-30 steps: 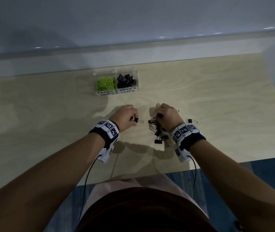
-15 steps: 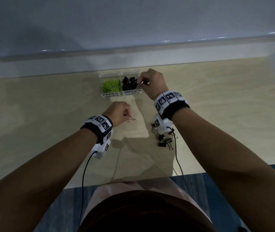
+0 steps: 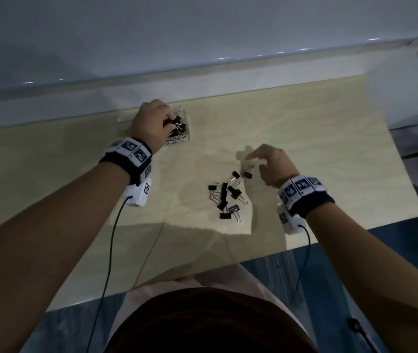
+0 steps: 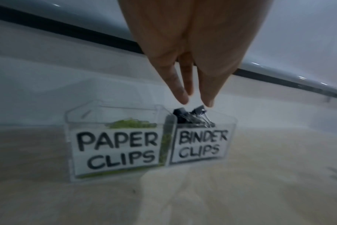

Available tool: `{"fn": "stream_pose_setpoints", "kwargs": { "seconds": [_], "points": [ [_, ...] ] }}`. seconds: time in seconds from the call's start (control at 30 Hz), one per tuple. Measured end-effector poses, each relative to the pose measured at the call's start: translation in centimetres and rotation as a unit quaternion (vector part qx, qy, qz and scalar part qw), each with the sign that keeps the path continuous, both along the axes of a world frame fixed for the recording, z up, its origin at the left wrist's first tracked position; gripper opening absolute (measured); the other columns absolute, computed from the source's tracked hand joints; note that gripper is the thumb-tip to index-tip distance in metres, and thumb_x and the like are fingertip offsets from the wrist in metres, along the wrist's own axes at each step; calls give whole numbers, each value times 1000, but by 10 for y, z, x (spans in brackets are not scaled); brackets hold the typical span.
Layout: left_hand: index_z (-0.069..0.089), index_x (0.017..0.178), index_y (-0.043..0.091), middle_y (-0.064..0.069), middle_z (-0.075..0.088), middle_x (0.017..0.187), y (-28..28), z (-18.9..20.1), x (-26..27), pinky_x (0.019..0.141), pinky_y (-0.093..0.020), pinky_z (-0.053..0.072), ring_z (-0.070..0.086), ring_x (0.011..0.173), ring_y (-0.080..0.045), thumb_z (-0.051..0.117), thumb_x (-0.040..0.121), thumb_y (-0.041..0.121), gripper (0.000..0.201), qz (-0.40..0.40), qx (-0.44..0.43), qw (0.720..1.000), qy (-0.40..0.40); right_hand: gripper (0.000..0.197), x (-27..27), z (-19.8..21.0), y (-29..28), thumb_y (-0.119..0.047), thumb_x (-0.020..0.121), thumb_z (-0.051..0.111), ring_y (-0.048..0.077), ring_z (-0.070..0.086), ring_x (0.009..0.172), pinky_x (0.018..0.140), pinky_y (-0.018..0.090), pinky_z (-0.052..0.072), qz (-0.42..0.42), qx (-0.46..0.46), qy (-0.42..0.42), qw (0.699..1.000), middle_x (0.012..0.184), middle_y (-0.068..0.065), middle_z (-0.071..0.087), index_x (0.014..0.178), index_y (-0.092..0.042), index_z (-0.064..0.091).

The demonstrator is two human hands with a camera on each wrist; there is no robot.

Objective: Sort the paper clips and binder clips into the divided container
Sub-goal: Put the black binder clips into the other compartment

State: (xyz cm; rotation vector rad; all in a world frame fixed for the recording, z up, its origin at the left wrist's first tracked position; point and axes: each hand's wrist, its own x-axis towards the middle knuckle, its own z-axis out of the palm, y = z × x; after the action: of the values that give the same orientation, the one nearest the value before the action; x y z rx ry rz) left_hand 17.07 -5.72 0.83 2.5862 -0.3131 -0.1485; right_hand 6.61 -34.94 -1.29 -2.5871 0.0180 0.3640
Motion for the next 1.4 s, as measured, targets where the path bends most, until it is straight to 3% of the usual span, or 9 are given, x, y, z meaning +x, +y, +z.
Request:
{"fn": "stream_pose_setpoints", "kwargs": {
  "seconds": [0.1,0.2,0.33,0.5,0.73,0.9,1.17,1.27,1.4],
  "points": [
    [65,93,12,-7,54,112,-22,-9,-33,90,-37,44,46,105,-24,70,77,15,18,-71,-19,996,-55,34,-28,-9,-23,2,74,55,27,58,98,83,40,52,17,-15,1,1000,105,6,62,96,-19,70],
    [60,108,22,2,50,118,-43,-22,-80,92,-32,45,46,103,-11,71,78,27,32,-199,6,977,70,29,-45,-19,-25,-5,77,60,25,52,103,82,38,51,14,-24,8,1000,110,2,58,102,-17,68],
    [43,135,27,4,42,132,-56,-44,-118,104,-33,34,37,119,-15,75,70,43,74,-303,73,940,139,20,-53,-32,-17,-9,83,61,27,51,98,76,38,53,-24,-45,-22,998,107,8,56,101,-15,69],
    [56,123,18,0,54,119,-62,-52,-126,98,-34,39,46,110,-18,73,76,34,53,-267,38,957,109,8,-59,-43,-9,-4,81,61,33,59,75,65,36,53,-96,0,-57,994,85,14,58,82,-4,69],
    [62,107,14,-4,59,100,-57,-56,-128,81,-36,50,56,90,-19,66,84,25,26,-220,12,971,98,13,-61,-25,18,-3,76,68,14,59,72,70,26,55,-55,122,-68,989,87,2,59,87,-9,70],
    [61,109,15,-5,56,99,-56,-53,-132,82,-33,48,54,92,-18,66,84,18,26,-192,-9,975,109,20,-77,-29,41,-2,79,66,27,60,84,76,37,55,40,73,-22,996,99,12,59,98,-8,70],
    [66,84,9,-4,59,95,-58,-51,-139,79,-24,42,54,91,-19,62,83,12,5,-174,8,982,78,13,-76,-29,47,-7,79,66,33,59,75,69,39,54,10,38,-20,999,92,17,57,91,-5,69],
    [58,89,10,-4,55,96,-56,-50,-137,75,-27,44,53,87,-21,61,81,11,9,-158,11,985,73,16,-75,-30,46,-6,75,67,34,59,71,65,42,54,8,28,-22,999,89,17,57,91,-5,67],
    [45,129,16,-5,45,116,-64,-45,-128,69,-22,34,49,91,-17,59,84,13,47,-149,18,983,102,16,-74,-26,47,-4,73,69,34,58,71,64,43,54,15,24,-23,999,89,15,57,88,-5,65]
  ]
}}
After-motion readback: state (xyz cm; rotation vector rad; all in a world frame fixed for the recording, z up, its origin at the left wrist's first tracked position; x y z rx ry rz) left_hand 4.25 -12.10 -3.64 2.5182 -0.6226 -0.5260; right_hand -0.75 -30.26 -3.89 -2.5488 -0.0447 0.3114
